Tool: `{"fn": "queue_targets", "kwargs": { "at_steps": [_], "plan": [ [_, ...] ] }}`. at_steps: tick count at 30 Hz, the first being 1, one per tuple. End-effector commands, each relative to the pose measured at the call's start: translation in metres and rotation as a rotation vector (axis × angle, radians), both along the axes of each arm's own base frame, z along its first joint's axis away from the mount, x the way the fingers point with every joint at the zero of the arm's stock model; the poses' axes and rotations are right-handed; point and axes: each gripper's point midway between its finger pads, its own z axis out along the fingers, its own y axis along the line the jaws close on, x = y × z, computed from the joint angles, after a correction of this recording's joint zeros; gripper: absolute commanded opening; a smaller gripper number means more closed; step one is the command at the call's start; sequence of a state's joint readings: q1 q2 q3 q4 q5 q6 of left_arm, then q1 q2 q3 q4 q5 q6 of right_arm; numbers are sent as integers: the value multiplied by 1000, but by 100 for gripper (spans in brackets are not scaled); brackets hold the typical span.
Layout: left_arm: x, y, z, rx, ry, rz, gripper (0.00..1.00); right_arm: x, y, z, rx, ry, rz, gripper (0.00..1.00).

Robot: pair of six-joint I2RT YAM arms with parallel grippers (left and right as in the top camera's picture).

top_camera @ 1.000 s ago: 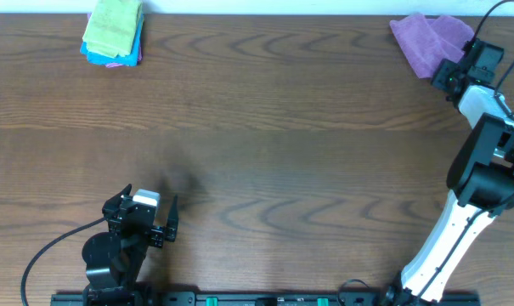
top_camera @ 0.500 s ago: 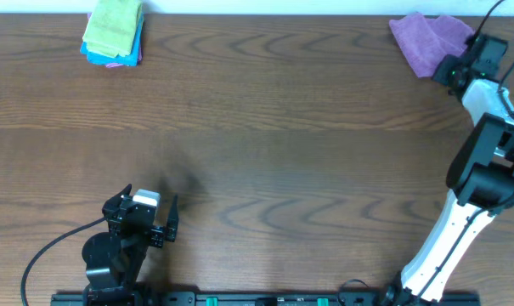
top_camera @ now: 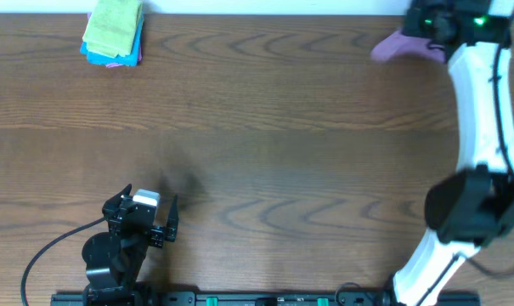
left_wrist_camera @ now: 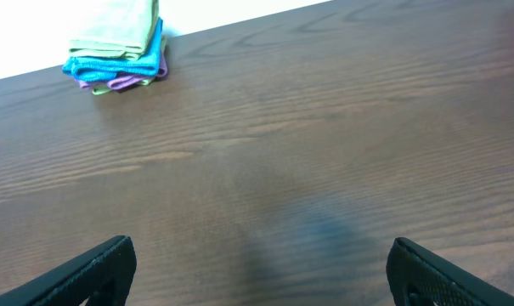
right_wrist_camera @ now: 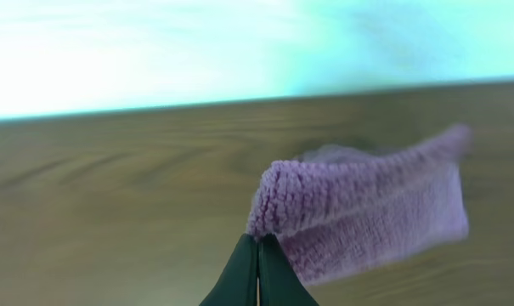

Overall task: Fold the cloth
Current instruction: 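Lift the pink cloth with the right gripper and drop it mid-table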

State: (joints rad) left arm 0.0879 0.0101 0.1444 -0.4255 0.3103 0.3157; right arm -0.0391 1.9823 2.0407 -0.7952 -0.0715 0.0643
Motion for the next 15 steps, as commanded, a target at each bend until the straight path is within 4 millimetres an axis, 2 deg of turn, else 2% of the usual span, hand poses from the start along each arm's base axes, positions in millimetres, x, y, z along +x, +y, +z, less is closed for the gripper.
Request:
{"fn": "queue_targets", "kwargs": {
  "at_steps": [1,3,4,5,6,8,10,15],
  "plan": [
    [-1,-1,-9,10,18,-9,95,-38,90,45,3,-33,187,1],
    [-1,-1,-9,10,18,-9,95,-92,166,46,-28,51,359,6],
    [-1,-1,-9,10,18,-9,95,-115,185,42,-101,85,400,38],
    [-1,-1,-9,10,18,-9,95,-126,188,39,-179,104,382,83],
    [-1,-1,-9,10,18,-9,95,-132,187,38,-231,116,361,98],
    [-1,-1,-9,10,18,-9,95,-146,183,33,-331,145,294,99],
    [-1,-1,-9,10,18,-9,95,-154,185,26,-326,185,286,99],
    [-1,-1,-9,10,18,-9,95,-150,185,10,-263,244,307,98]
  ]
}}
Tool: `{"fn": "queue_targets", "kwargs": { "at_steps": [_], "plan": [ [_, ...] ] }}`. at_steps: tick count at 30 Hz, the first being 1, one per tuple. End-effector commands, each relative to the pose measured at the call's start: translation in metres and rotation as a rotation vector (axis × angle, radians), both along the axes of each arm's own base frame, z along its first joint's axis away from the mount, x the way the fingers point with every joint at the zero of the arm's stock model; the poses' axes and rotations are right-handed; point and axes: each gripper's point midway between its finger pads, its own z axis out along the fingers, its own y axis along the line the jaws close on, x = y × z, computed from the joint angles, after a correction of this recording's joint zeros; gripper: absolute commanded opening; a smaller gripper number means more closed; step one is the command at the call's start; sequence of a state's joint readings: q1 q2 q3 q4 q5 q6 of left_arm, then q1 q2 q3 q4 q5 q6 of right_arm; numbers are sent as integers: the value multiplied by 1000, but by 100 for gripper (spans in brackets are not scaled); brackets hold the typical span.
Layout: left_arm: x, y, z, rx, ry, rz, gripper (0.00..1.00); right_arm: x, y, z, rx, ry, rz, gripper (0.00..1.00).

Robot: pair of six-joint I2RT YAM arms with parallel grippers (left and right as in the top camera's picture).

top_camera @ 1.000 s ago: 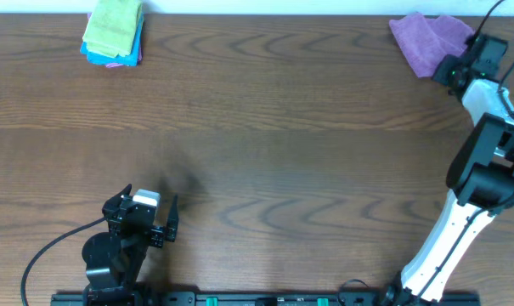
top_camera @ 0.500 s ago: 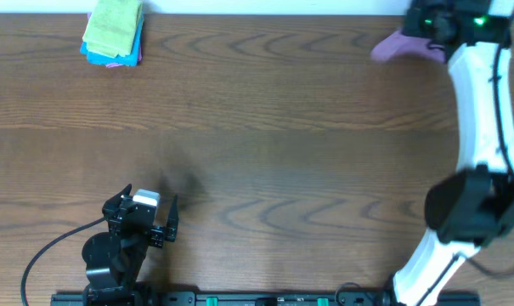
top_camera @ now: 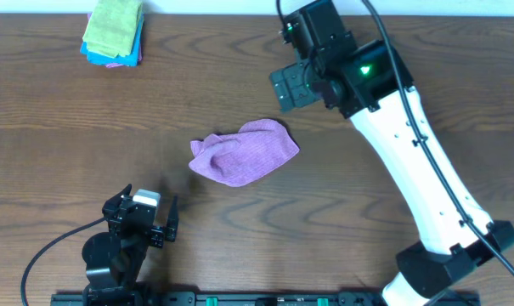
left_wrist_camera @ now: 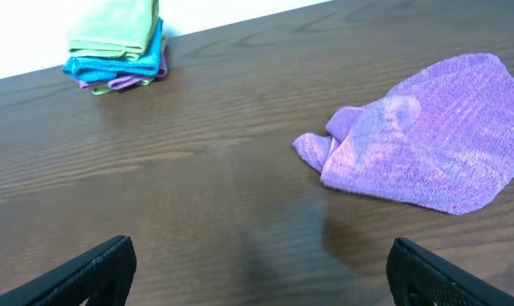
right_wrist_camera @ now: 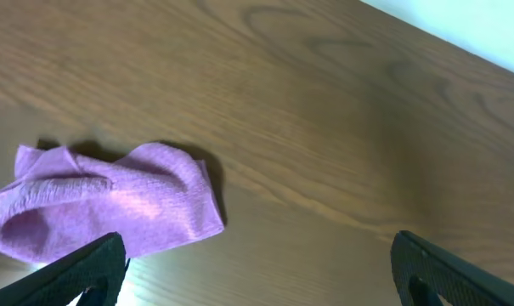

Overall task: Fold the cloth
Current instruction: 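Lift the pink cloth with the right gripper and drop it mid-table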

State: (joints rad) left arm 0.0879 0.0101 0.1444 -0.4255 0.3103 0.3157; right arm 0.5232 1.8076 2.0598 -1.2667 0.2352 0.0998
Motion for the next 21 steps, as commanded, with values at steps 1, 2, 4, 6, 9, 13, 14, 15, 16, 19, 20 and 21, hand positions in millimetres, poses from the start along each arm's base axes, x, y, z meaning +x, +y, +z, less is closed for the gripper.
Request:
{"fn": "queue_targets", "kwargs": {
  "at_steps": [1,2,4,6,9,13,14,15,16,19,20,21],
  "plan": [
    [-1,-1,-9,10,18,-9,95,3,2,-22,19,71,10,96],
    [-1,-1,-9,10,18,-9,95,2,7,-33,30,107,42,94],
    [-1,-1,-9,10,18,-9,95,0,16,-60,39,181,79,90],
    [-1,-1,-9,10,18,-9,95,-1,17,-98,-7,257,98,91],
    [-1,-1,-9,10,19,-9,95,-8,14,-148,-49,366,112,89],
    [-1,-1,-9,10,18,-9,95,-15,28,-196,15,446,238,90],
    [-1,-1,-9,10,18,-9,95,-10,25,-208,32,437,230,92],
    [-1,-1,-9,10,19,-9,95,-5,21,-214,58,428,234,95],
    [-1,-1,-9,10,19,-9,95,-3,22,-216,103,429,273,95],
    [-1,-1,-9,10,18,-9,95,3,22,-212,263,431,367,95],
    [-1,-1,-9,10,18,-9,95,6,20,-212,293,429,378,95],
    [-1,-1,-9,10,18,-9,95,8,17,-212,333,428,392,95]
  ]
}}
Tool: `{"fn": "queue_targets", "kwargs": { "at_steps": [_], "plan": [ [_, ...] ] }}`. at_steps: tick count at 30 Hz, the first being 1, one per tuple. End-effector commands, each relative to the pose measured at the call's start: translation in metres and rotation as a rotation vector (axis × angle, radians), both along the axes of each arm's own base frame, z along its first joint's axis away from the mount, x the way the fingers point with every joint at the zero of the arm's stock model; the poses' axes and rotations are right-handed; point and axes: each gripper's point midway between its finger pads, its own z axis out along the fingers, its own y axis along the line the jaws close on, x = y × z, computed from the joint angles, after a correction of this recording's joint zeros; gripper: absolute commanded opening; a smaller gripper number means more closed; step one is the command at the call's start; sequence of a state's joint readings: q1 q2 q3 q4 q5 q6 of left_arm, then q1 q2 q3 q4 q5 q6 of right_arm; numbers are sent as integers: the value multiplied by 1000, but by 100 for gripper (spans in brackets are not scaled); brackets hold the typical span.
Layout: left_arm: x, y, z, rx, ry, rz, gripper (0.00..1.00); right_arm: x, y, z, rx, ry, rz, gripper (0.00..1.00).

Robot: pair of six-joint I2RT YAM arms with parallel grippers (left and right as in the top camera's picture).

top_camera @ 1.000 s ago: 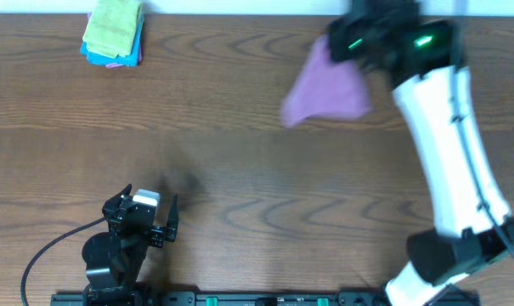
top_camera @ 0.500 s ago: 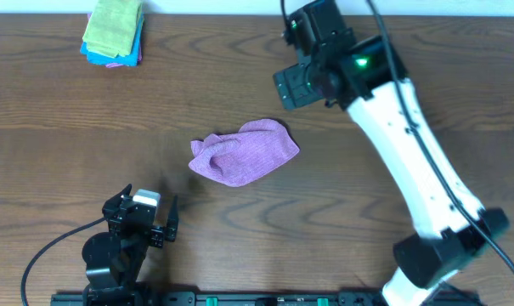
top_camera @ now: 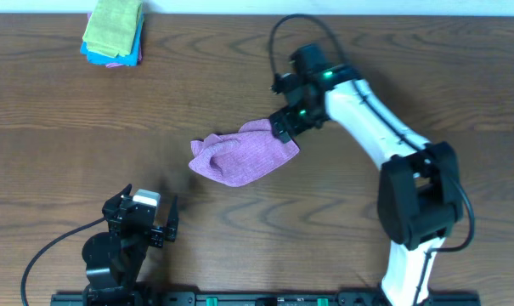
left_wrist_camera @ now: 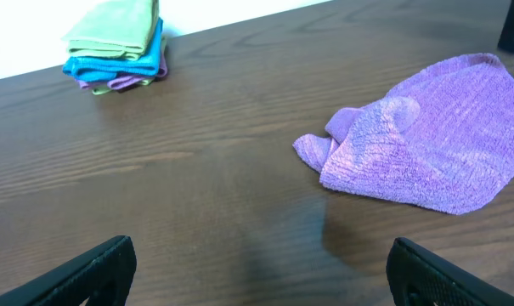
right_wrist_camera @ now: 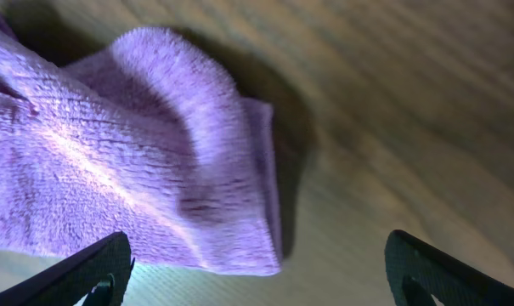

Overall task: Fold the cloth
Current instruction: 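Lift the pink cloth with the right gripper and drop it mid-table, then regrasp the pink cloth corner with the right gripper and lift it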

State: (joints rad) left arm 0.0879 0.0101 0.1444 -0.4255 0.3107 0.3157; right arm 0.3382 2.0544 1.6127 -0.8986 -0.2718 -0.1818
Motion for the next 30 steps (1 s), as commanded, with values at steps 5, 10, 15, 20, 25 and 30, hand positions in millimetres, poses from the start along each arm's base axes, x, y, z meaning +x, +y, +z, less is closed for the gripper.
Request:
{"fn": "queue_targets", "kwargs": {
  "at_steps": [5,10,15,20,25,30],
  "plan": [
    [-1,-1,-9,10,18,-9,95,-14,10,4,337,78,191,95],
    [-1,-1,-9,10,19,-9,95,-31,15,-19,381,152,275,95],
    [-1,-1,-9,11,18,-8,95,-36,18,-29,418,174,307,93],
    [-1,-1,-9,11,18,-8,95,-37,19,-30,425,174,314,78],
    [-1,-1,-9,11,18,-8,95,-38,22,-26,451,191,295,15],
    [-1,-1,-9,11,18,-8,95,-40,25,-20,479,223,264,1]
  ]
}}
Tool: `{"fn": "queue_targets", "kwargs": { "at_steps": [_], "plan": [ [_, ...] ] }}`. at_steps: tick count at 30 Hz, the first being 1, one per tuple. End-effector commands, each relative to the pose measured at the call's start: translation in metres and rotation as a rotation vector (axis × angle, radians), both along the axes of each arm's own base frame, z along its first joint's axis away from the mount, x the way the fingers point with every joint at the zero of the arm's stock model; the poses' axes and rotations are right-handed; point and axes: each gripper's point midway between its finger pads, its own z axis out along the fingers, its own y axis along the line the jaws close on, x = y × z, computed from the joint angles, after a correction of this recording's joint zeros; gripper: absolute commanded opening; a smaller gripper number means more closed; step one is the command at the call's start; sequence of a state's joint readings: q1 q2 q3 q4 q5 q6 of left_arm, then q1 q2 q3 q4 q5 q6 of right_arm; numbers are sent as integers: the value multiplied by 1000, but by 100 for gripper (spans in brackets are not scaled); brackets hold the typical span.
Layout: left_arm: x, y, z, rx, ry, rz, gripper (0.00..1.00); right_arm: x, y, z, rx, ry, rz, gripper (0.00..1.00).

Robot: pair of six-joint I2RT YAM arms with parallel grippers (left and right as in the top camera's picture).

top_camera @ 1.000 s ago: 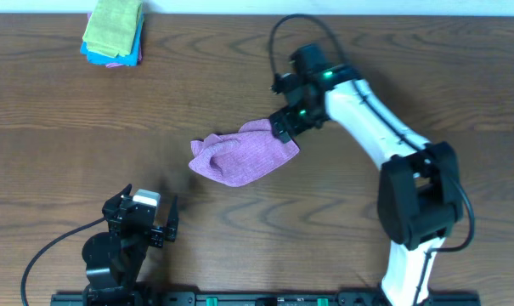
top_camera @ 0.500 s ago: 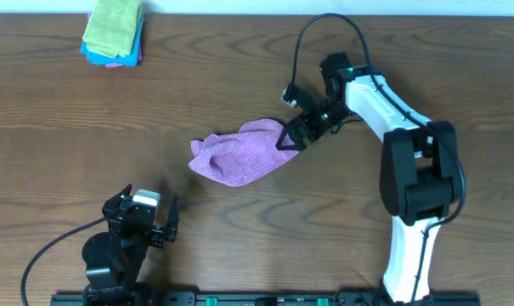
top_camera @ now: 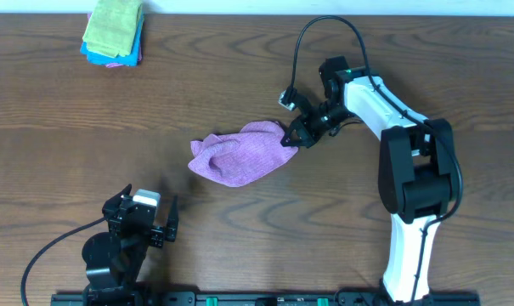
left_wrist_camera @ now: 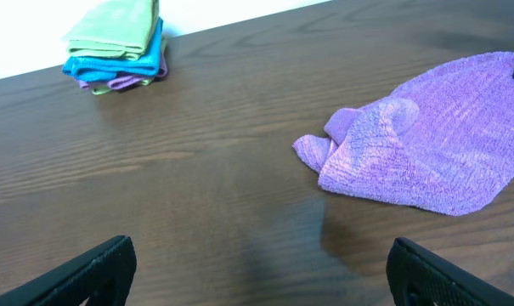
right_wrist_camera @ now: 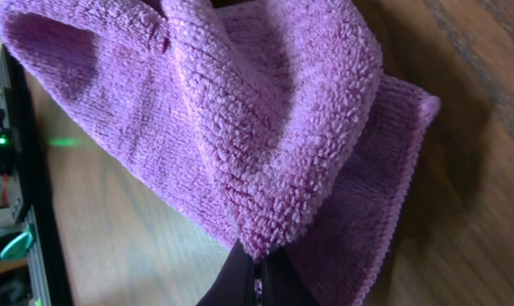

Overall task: Fold the cloth
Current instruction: 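Regrasp the pink cloth corner with the right gripper and lift it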

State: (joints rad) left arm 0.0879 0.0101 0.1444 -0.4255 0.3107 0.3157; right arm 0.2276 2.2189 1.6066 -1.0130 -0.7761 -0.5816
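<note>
A crumpled purple cloth lies mid-table, and the left wrist view has it at the right. My right gripper is at the cloth's right edge, shut on a raised fold of it, with its fingertips pinched together under the fabric. My left gripper rests at the near left, well short of the cloth. It is open and holds nothing, its fingers spread wide apart.
A stack of folded cloths, green on blue on purple, sits at the far left corner and also shows in the left wrist view. The wooden table reaches to all the frame edges. The right arm's cable loops above it.
My right gripper was open over the cloth's right edge. It is now shut on a fold of that edge, with the wrist turned. The cloth's edge is lifted slightly. The left arm is unmoved.
First my right gripper held the purple cloth, shut, at the far right corner. Then the cloth lay crumpled mid-table with the gripper open above it. Then the gripper stood open at the cloth's right edge, and now it pinches that edge.
</note>
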Motion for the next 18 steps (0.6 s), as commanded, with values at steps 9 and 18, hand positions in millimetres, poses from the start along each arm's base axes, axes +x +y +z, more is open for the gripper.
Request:
{"fn": "queue_targets", "kwargs": {
  "at_steps": [9,18],
  "plan": [
    [-1,-1,-9,10,19,-8,96,100,-31,82,-300,-208,-327,1],
    [-1,-1,-9,10,19,-8,95,146,-68,208,-485,-519,-630,1]
  ]
}}
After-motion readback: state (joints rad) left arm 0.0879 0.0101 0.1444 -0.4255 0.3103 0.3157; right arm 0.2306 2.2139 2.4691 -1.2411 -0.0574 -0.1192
